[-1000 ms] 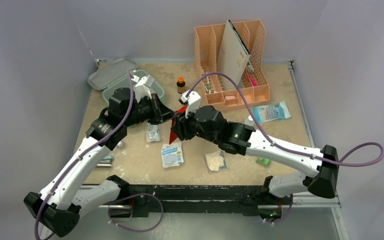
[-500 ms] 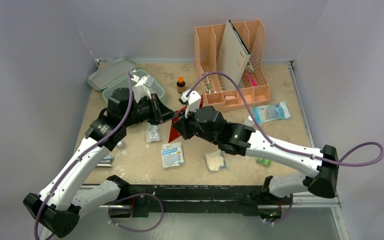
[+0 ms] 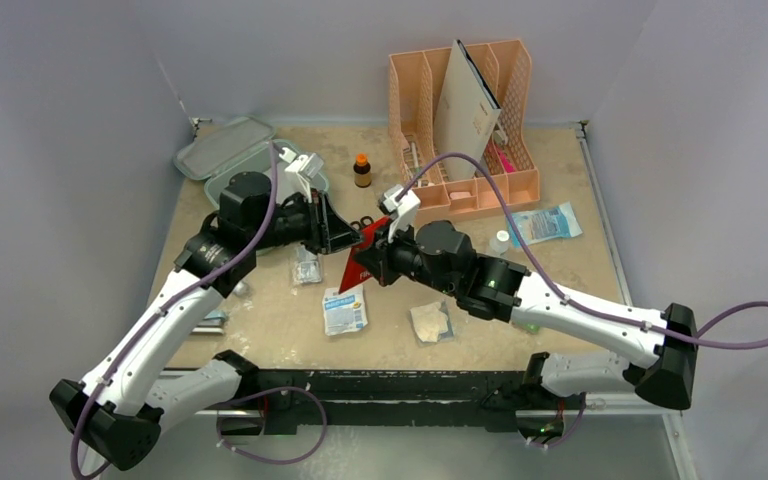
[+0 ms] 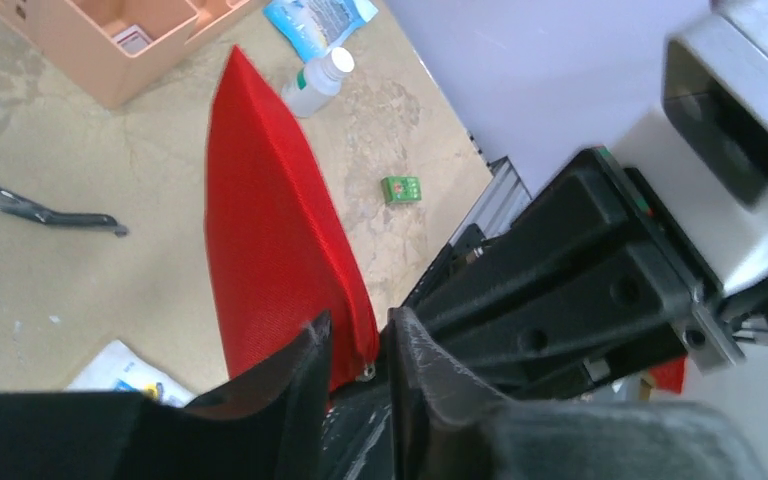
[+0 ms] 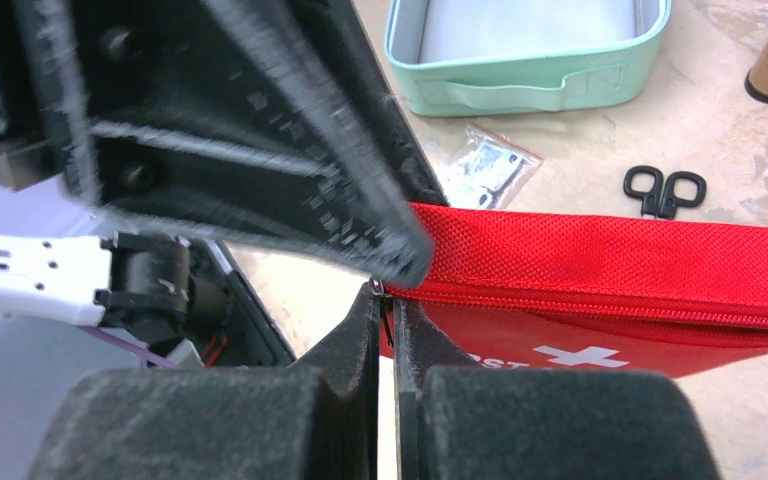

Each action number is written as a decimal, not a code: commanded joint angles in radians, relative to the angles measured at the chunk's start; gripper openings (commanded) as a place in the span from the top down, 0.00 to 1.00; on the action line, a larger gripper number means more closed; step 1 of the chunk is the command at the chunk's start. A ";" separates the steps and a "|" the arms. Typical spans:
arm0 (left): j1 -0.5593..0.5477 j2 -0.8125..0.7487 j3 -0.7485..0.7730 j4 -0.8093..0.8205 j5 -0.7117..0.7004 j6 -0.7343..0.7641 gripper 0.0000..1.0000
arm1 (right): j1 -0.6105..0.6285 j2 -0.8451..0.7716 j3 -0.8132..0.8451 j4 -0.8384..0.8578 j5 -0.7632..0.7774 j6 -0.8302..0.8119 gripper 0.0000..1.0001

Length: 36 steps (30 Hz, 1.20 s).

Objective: Organize the medicine kit
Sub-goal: Zip the medicine pouch.

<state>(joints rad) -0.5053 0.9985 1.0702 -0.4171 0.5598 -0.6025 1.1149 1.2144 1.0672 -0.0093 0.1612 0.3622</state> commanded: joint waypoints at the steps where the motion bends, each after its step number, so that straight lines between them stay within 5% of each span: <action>1: 0.001 -0.018 0.058 0.043 0.075 0.095 0.64 | -0.048 -0.040 -0.028 0.129 -0.025 0.106 1.00; 4: 0.001 -0.043 0.067 -0.002 0.074 0.174 0.52 | -0.084 -0.052 -0.050 0.150 -0.034 0.187 1.00; 9: 0.001 -0.085 0.061 -0.089 0.027 0.314 0.46 | -0.121 -0.073 -0.081 0.188 -0.026 0.287 1.00; 18: 0.000 -0.142 -0.096 0.031 0.041 0.462 0.44 | -0.133 -0.083 -0.077 0.228 -0.043 0.371 1.00; 36: -0.001 -0.096 -0.152 0.202 -0.011 0.553 0.47 | -0.133 -0.024 -0.084 0.295 -0.114 0.447 1.00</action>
<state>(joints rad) -0.5053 0.9070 0.9344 -0.2916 0.5377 -0.0822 0.9852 1.1870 0.9737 0.2214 0.0654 0.7856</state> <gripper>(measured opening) 0.557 0.024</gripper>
